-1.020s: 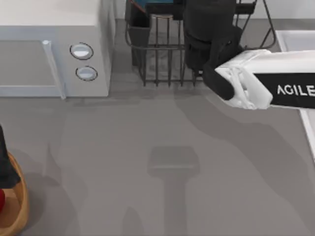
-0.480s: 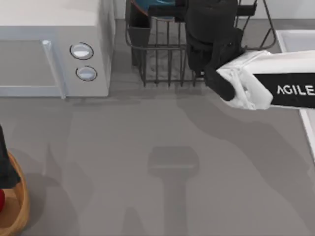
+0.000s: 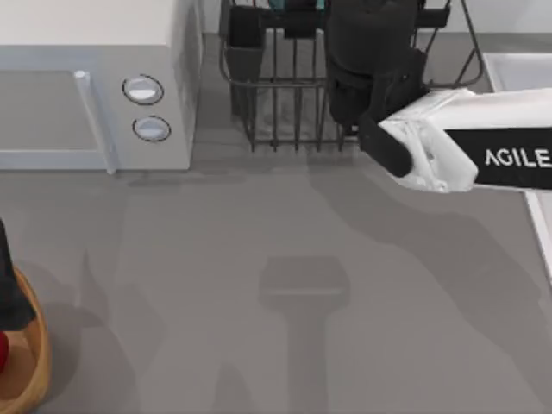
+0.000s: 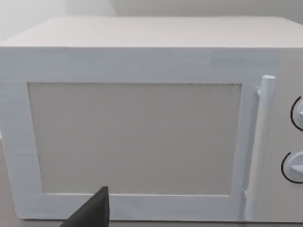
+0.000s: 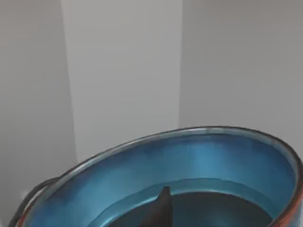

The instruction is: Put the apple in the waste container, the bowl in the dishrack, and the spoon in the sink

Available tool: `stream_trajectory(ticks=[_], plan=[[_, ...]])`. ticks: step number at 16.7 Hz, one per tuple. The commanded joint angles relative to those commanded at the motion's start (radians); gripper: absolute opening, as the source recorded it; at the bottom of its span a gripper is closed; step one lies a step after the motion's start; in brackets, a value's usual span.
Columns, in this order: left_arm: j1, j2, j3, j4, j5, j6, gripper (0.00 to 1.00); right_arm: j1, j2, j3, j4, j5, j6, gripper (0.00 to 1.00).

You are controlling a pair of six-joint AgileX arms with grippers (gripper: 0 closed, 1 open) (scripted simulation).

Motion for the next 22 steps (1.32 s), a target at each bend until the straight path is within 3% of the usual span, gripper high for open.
stream_trajectory(ticks=[2,13,17,22], plan=[[0.0,0.0,0.0,0.0,0.0,0.0,1.0,0.0,0.0,0.0,0.0,0.0,0.0,1.0],[0.0,0.0,0.0,0.0,0.0,0.0,1.0,-0.009,-0.028,-0.017,0.005,-0.012,-0.006,1.0],[0.0,0.0,0.0,0.0,0.0,0.0,1.0,-0.09,-0.207,-0.127,-0.014,-0.088,-0.023,1.0],[0.0,0.0,0.0,0.0,0.0,0.0,1.0,-0.249,-0.621,-0.4,-0.117,-0.241,-0.026,1.0]])
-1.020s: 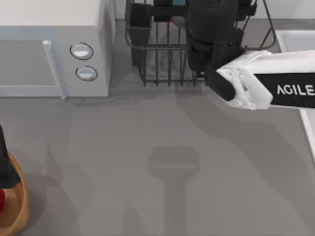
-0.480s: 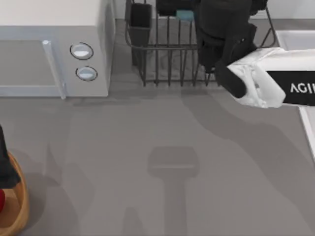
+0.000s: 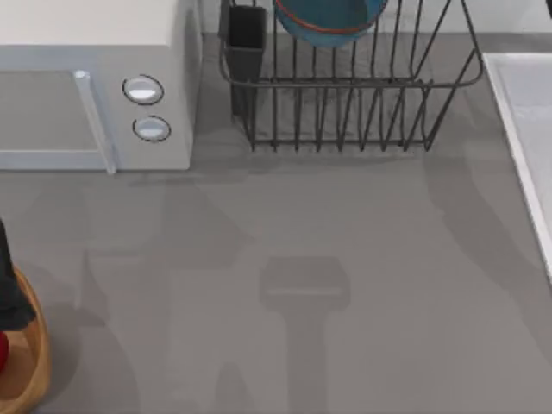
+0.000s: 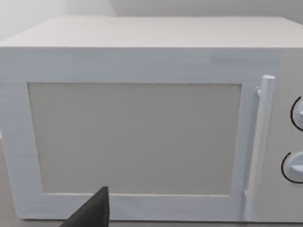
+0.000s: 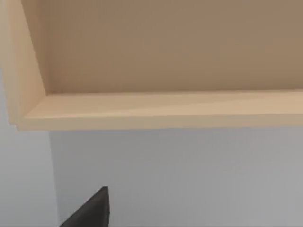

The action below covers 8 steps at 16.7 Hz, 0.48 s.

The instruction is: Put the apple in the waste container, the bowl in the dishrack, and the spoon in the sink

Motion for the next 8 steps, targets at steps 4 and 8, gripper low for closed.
stream_trajectory(ticks=[4,8], plan=[[0.0,0.0,0.0,0.0,0.0,0.0,1.0,-0.074,-0.358,-0.21,-0.064,-0.084,0.003,1.0],[0.0,0.0,0.0,0.0,0.0,0.0,1.0,-0.144,-0.608,-0.348,-0.127,-0.147,-0.003,1.0]])
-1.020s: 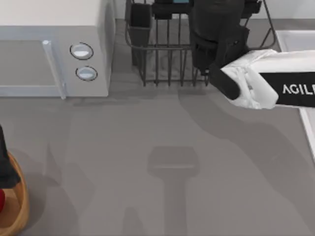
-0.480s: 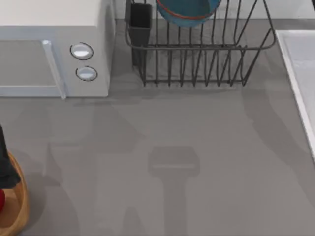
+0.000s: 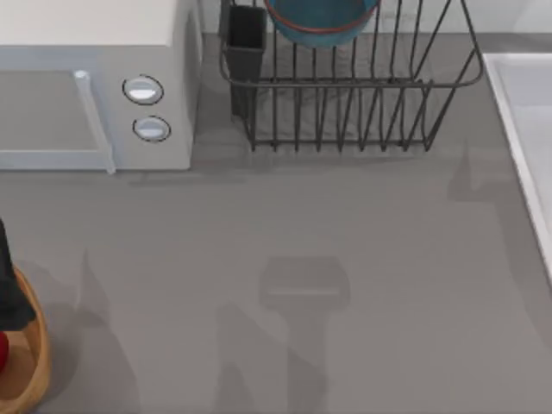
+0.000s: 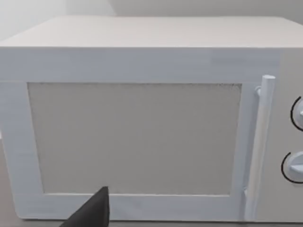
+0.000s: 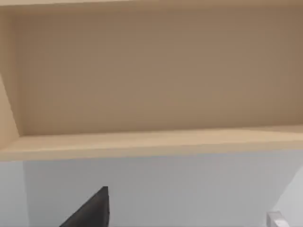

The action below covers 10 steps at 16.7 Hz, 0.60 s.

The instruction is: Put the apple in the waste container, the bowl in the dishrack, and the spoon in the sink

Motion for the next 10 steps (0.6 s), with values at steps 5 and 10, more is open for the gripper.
stream_trajectory(ticks=[5,10], plan=[[0.0,0.0,0.0,0.0,0.0,0.0,1.0,-0.056,-0.251,-0.168,-0.096,-0.076,0.004,1.0],[0.0,0.0,0.0,0.0,0.0,0.0,1.0,-0.121,-0.57,-0.386,-0.274,-0.15,0.009,1.0]])
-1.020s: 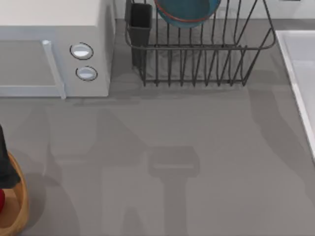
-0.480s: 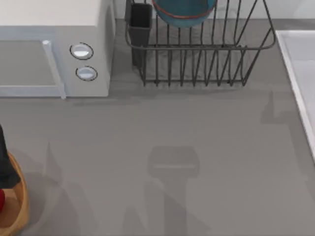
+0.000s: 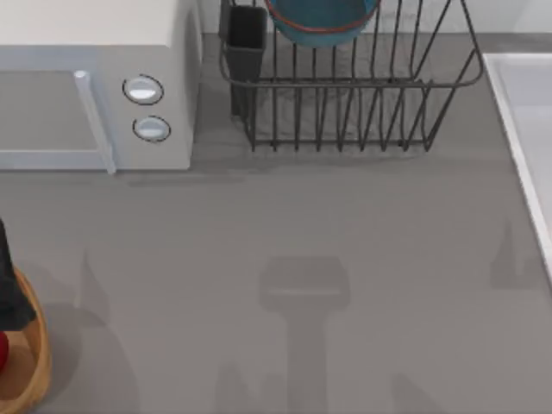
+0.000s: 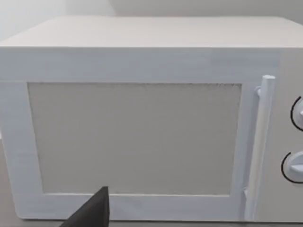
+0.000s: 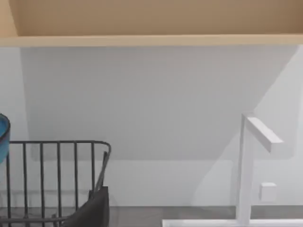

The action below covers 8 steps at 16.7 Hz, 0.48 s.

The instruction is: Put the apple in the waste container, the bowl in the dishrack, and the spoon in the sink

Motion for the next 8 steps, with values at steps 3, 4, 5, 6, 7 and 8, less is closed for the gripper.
stream_trajectory(ticks=[3,4,5,6,7,8], plan=[[0.0,0.0,0.0,0.0,0.0,0.0,1.0,-0.065,-0.151,-0.125,-0.111,-0.064,0.005,1.0],[0.0,0.0,0.0,0.0,0.0,0.0,1.0,-0.084,-0.187,-0.153,-0.137,-0.085,0.005,1.0],[0.0,0.0,0.0,0.0,0.0,0.0,1.0,-0.1,-0.214,-0.174,-0.158,-0.103,0.005,1.0],[0.0,0.0,0.0,0.0,0.0,0.0,1.0,-0.112,-0.234,-0.19,-0.173,-0.118,0.004,1.0],[0.0,0.0,0.0,0.0,0.0,0.0,1.0,-0.117,-0.244,-0.197,-0.181,-0.125,0.002,1.0],[0.0,0.0,0.0,0.0,0.0,0.0,1.0,-0.118,-0.246,-0.199,-0.183,-0.127,0.002,1.0]])
